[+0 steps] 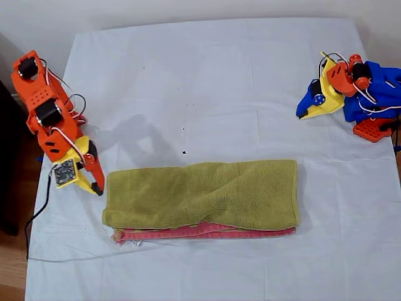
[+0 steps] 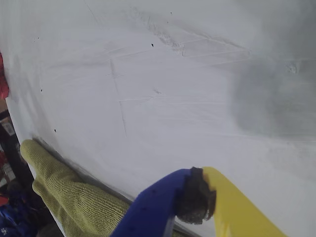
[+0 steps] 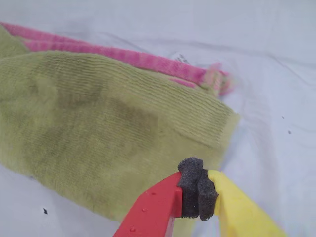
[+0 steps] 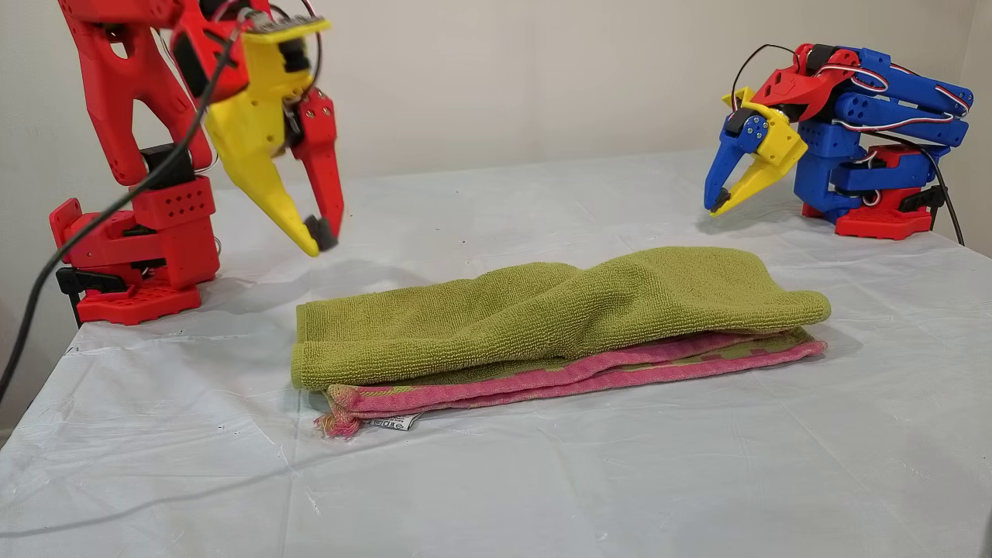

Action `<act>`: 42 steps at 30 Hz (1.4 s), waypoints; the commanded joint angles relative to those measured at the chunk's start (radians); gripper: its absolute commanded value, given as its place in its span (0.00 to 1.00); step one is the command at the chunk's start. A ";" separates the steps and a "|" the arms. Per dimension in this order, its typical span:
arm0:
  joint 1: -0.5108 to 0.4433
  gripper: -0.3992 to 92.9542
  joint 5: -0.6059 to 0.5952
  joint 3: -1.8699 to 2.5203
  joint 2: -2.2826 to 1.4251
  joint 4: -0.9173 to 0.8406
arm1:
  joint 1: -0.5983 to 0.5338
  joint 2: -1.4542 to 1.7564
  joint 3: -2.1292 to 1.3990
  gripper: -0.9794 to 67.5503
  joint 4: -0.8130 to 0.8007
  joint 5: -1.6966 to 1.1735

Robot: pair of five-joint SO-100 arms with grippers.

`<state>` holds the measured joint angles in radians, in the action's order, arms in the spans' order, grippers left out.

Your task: Fold the towel.

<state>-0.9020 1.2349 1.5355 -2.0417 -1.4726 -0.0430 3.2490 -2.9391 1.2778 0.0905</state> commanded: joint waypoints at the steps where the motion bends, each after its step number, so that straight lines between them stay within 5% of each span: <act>1: -0.035 0.03 -0.011 -0.124 0.012 -0.144 | -0.015 0.210 -0.094 0.02 0.002 -0.008; 8: -0.091 0.16 0.000 -0.043 0.017 -0.199 | -0.015 0.210 -0.094 0.02 0.002 -0.008; 11: -0.094 0.24 -0.089 0.064 -0.037 -0.089 | -0.015 0.210 -0.094 0.02 0.002 -0.008; 15: -0.089 0.58 -0.156 0.238 -0.098 0.072 | -0.015 0.210 -0.094 0.02 0.002 -0.008; 18: -0.084 0.72 -0.199 0.296 -0.052 0.179 | -0.015 0.210 -0.094 0.02 0.002 -0.008; 26: -0.017 0.75 -0.270 0.304 0.077 0.307 | -0.015 0.210 -0.094 0.02 0.002 -0.008; 42: -0.018 0.77 -0.198 0.407 0.186 0.517 | -0.015 0.210 -0.094 0.02 0.002 -0.008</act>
<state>-0.9189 1.0308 1.9482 -1.8484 -0.9894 -0.0430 3.2490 -2.9391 1.2778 0.0905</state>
